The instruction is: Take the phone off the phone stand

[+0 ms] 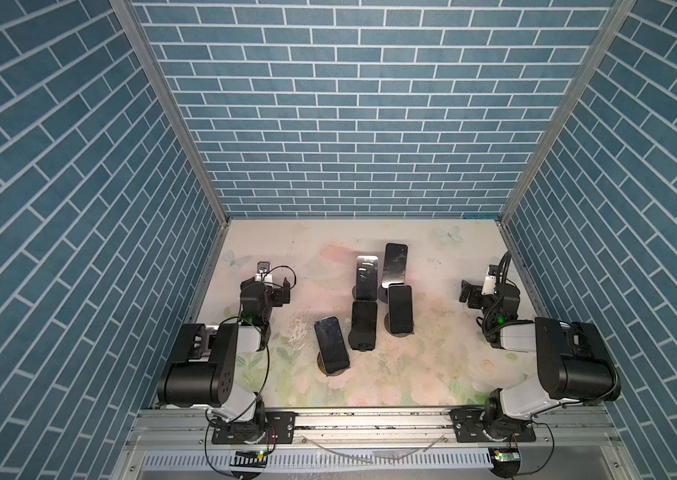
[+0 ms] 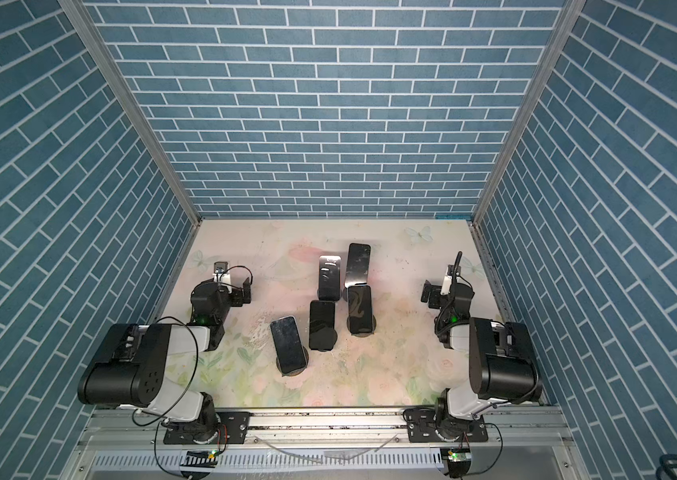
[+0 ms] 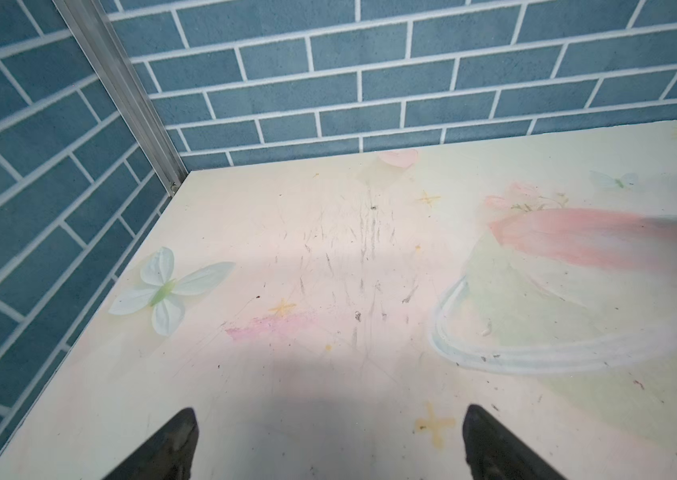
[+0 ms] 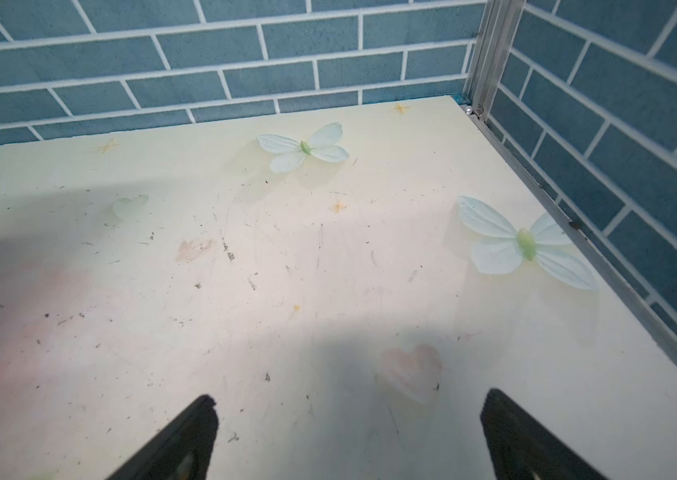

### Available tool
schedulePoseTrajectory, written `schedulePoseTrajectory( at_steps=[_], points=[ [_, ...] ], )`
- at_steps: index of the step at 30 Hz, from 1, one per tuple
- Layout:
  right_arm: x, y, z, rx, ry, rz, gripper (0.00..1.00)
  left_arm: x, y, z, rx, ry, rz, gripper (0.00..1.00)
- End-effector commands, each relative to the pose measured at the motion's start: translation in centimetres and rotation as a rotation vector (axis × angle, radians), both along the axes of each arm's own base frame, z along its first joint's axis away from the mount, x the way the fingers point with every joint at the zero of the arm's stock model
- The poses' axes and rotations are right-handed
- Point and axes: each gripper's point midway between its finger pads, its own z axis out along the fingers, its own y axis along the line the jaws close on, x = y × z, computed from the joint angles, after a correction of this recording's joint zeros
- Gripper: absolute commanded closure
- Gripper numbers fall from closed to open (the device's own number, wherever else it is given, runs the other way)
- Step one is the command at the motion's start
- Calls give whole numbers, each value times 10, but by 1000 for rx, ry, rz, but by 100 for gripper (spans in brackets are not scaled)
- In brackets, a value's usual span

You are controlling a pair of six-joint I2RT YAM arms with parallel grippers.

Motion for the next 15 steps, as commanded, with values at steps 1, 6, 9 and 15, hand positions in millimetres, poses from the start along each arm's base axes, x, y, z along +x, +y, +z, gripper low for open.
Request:
schedulePoseTrajectory(
  at_steps=[1, 6, 9, 15],
  points=[
    [4, -3, 5, -30, -16, -8, 1, 1, -1, -4, 0, 15, -6, 0],
    [4, -4, 5, -33, -16, -10, 1, 0, -1, -5, 0, 17, -6, 0],
    [4, -4, 5, -33, -16, -11, 1, 0, -1, -5, 0, 18, -6, 0],
    [4, -4, 5, -34, -17, -12, 1, 1, -1, -4, 0, 16, -6, 0]
  ],
)
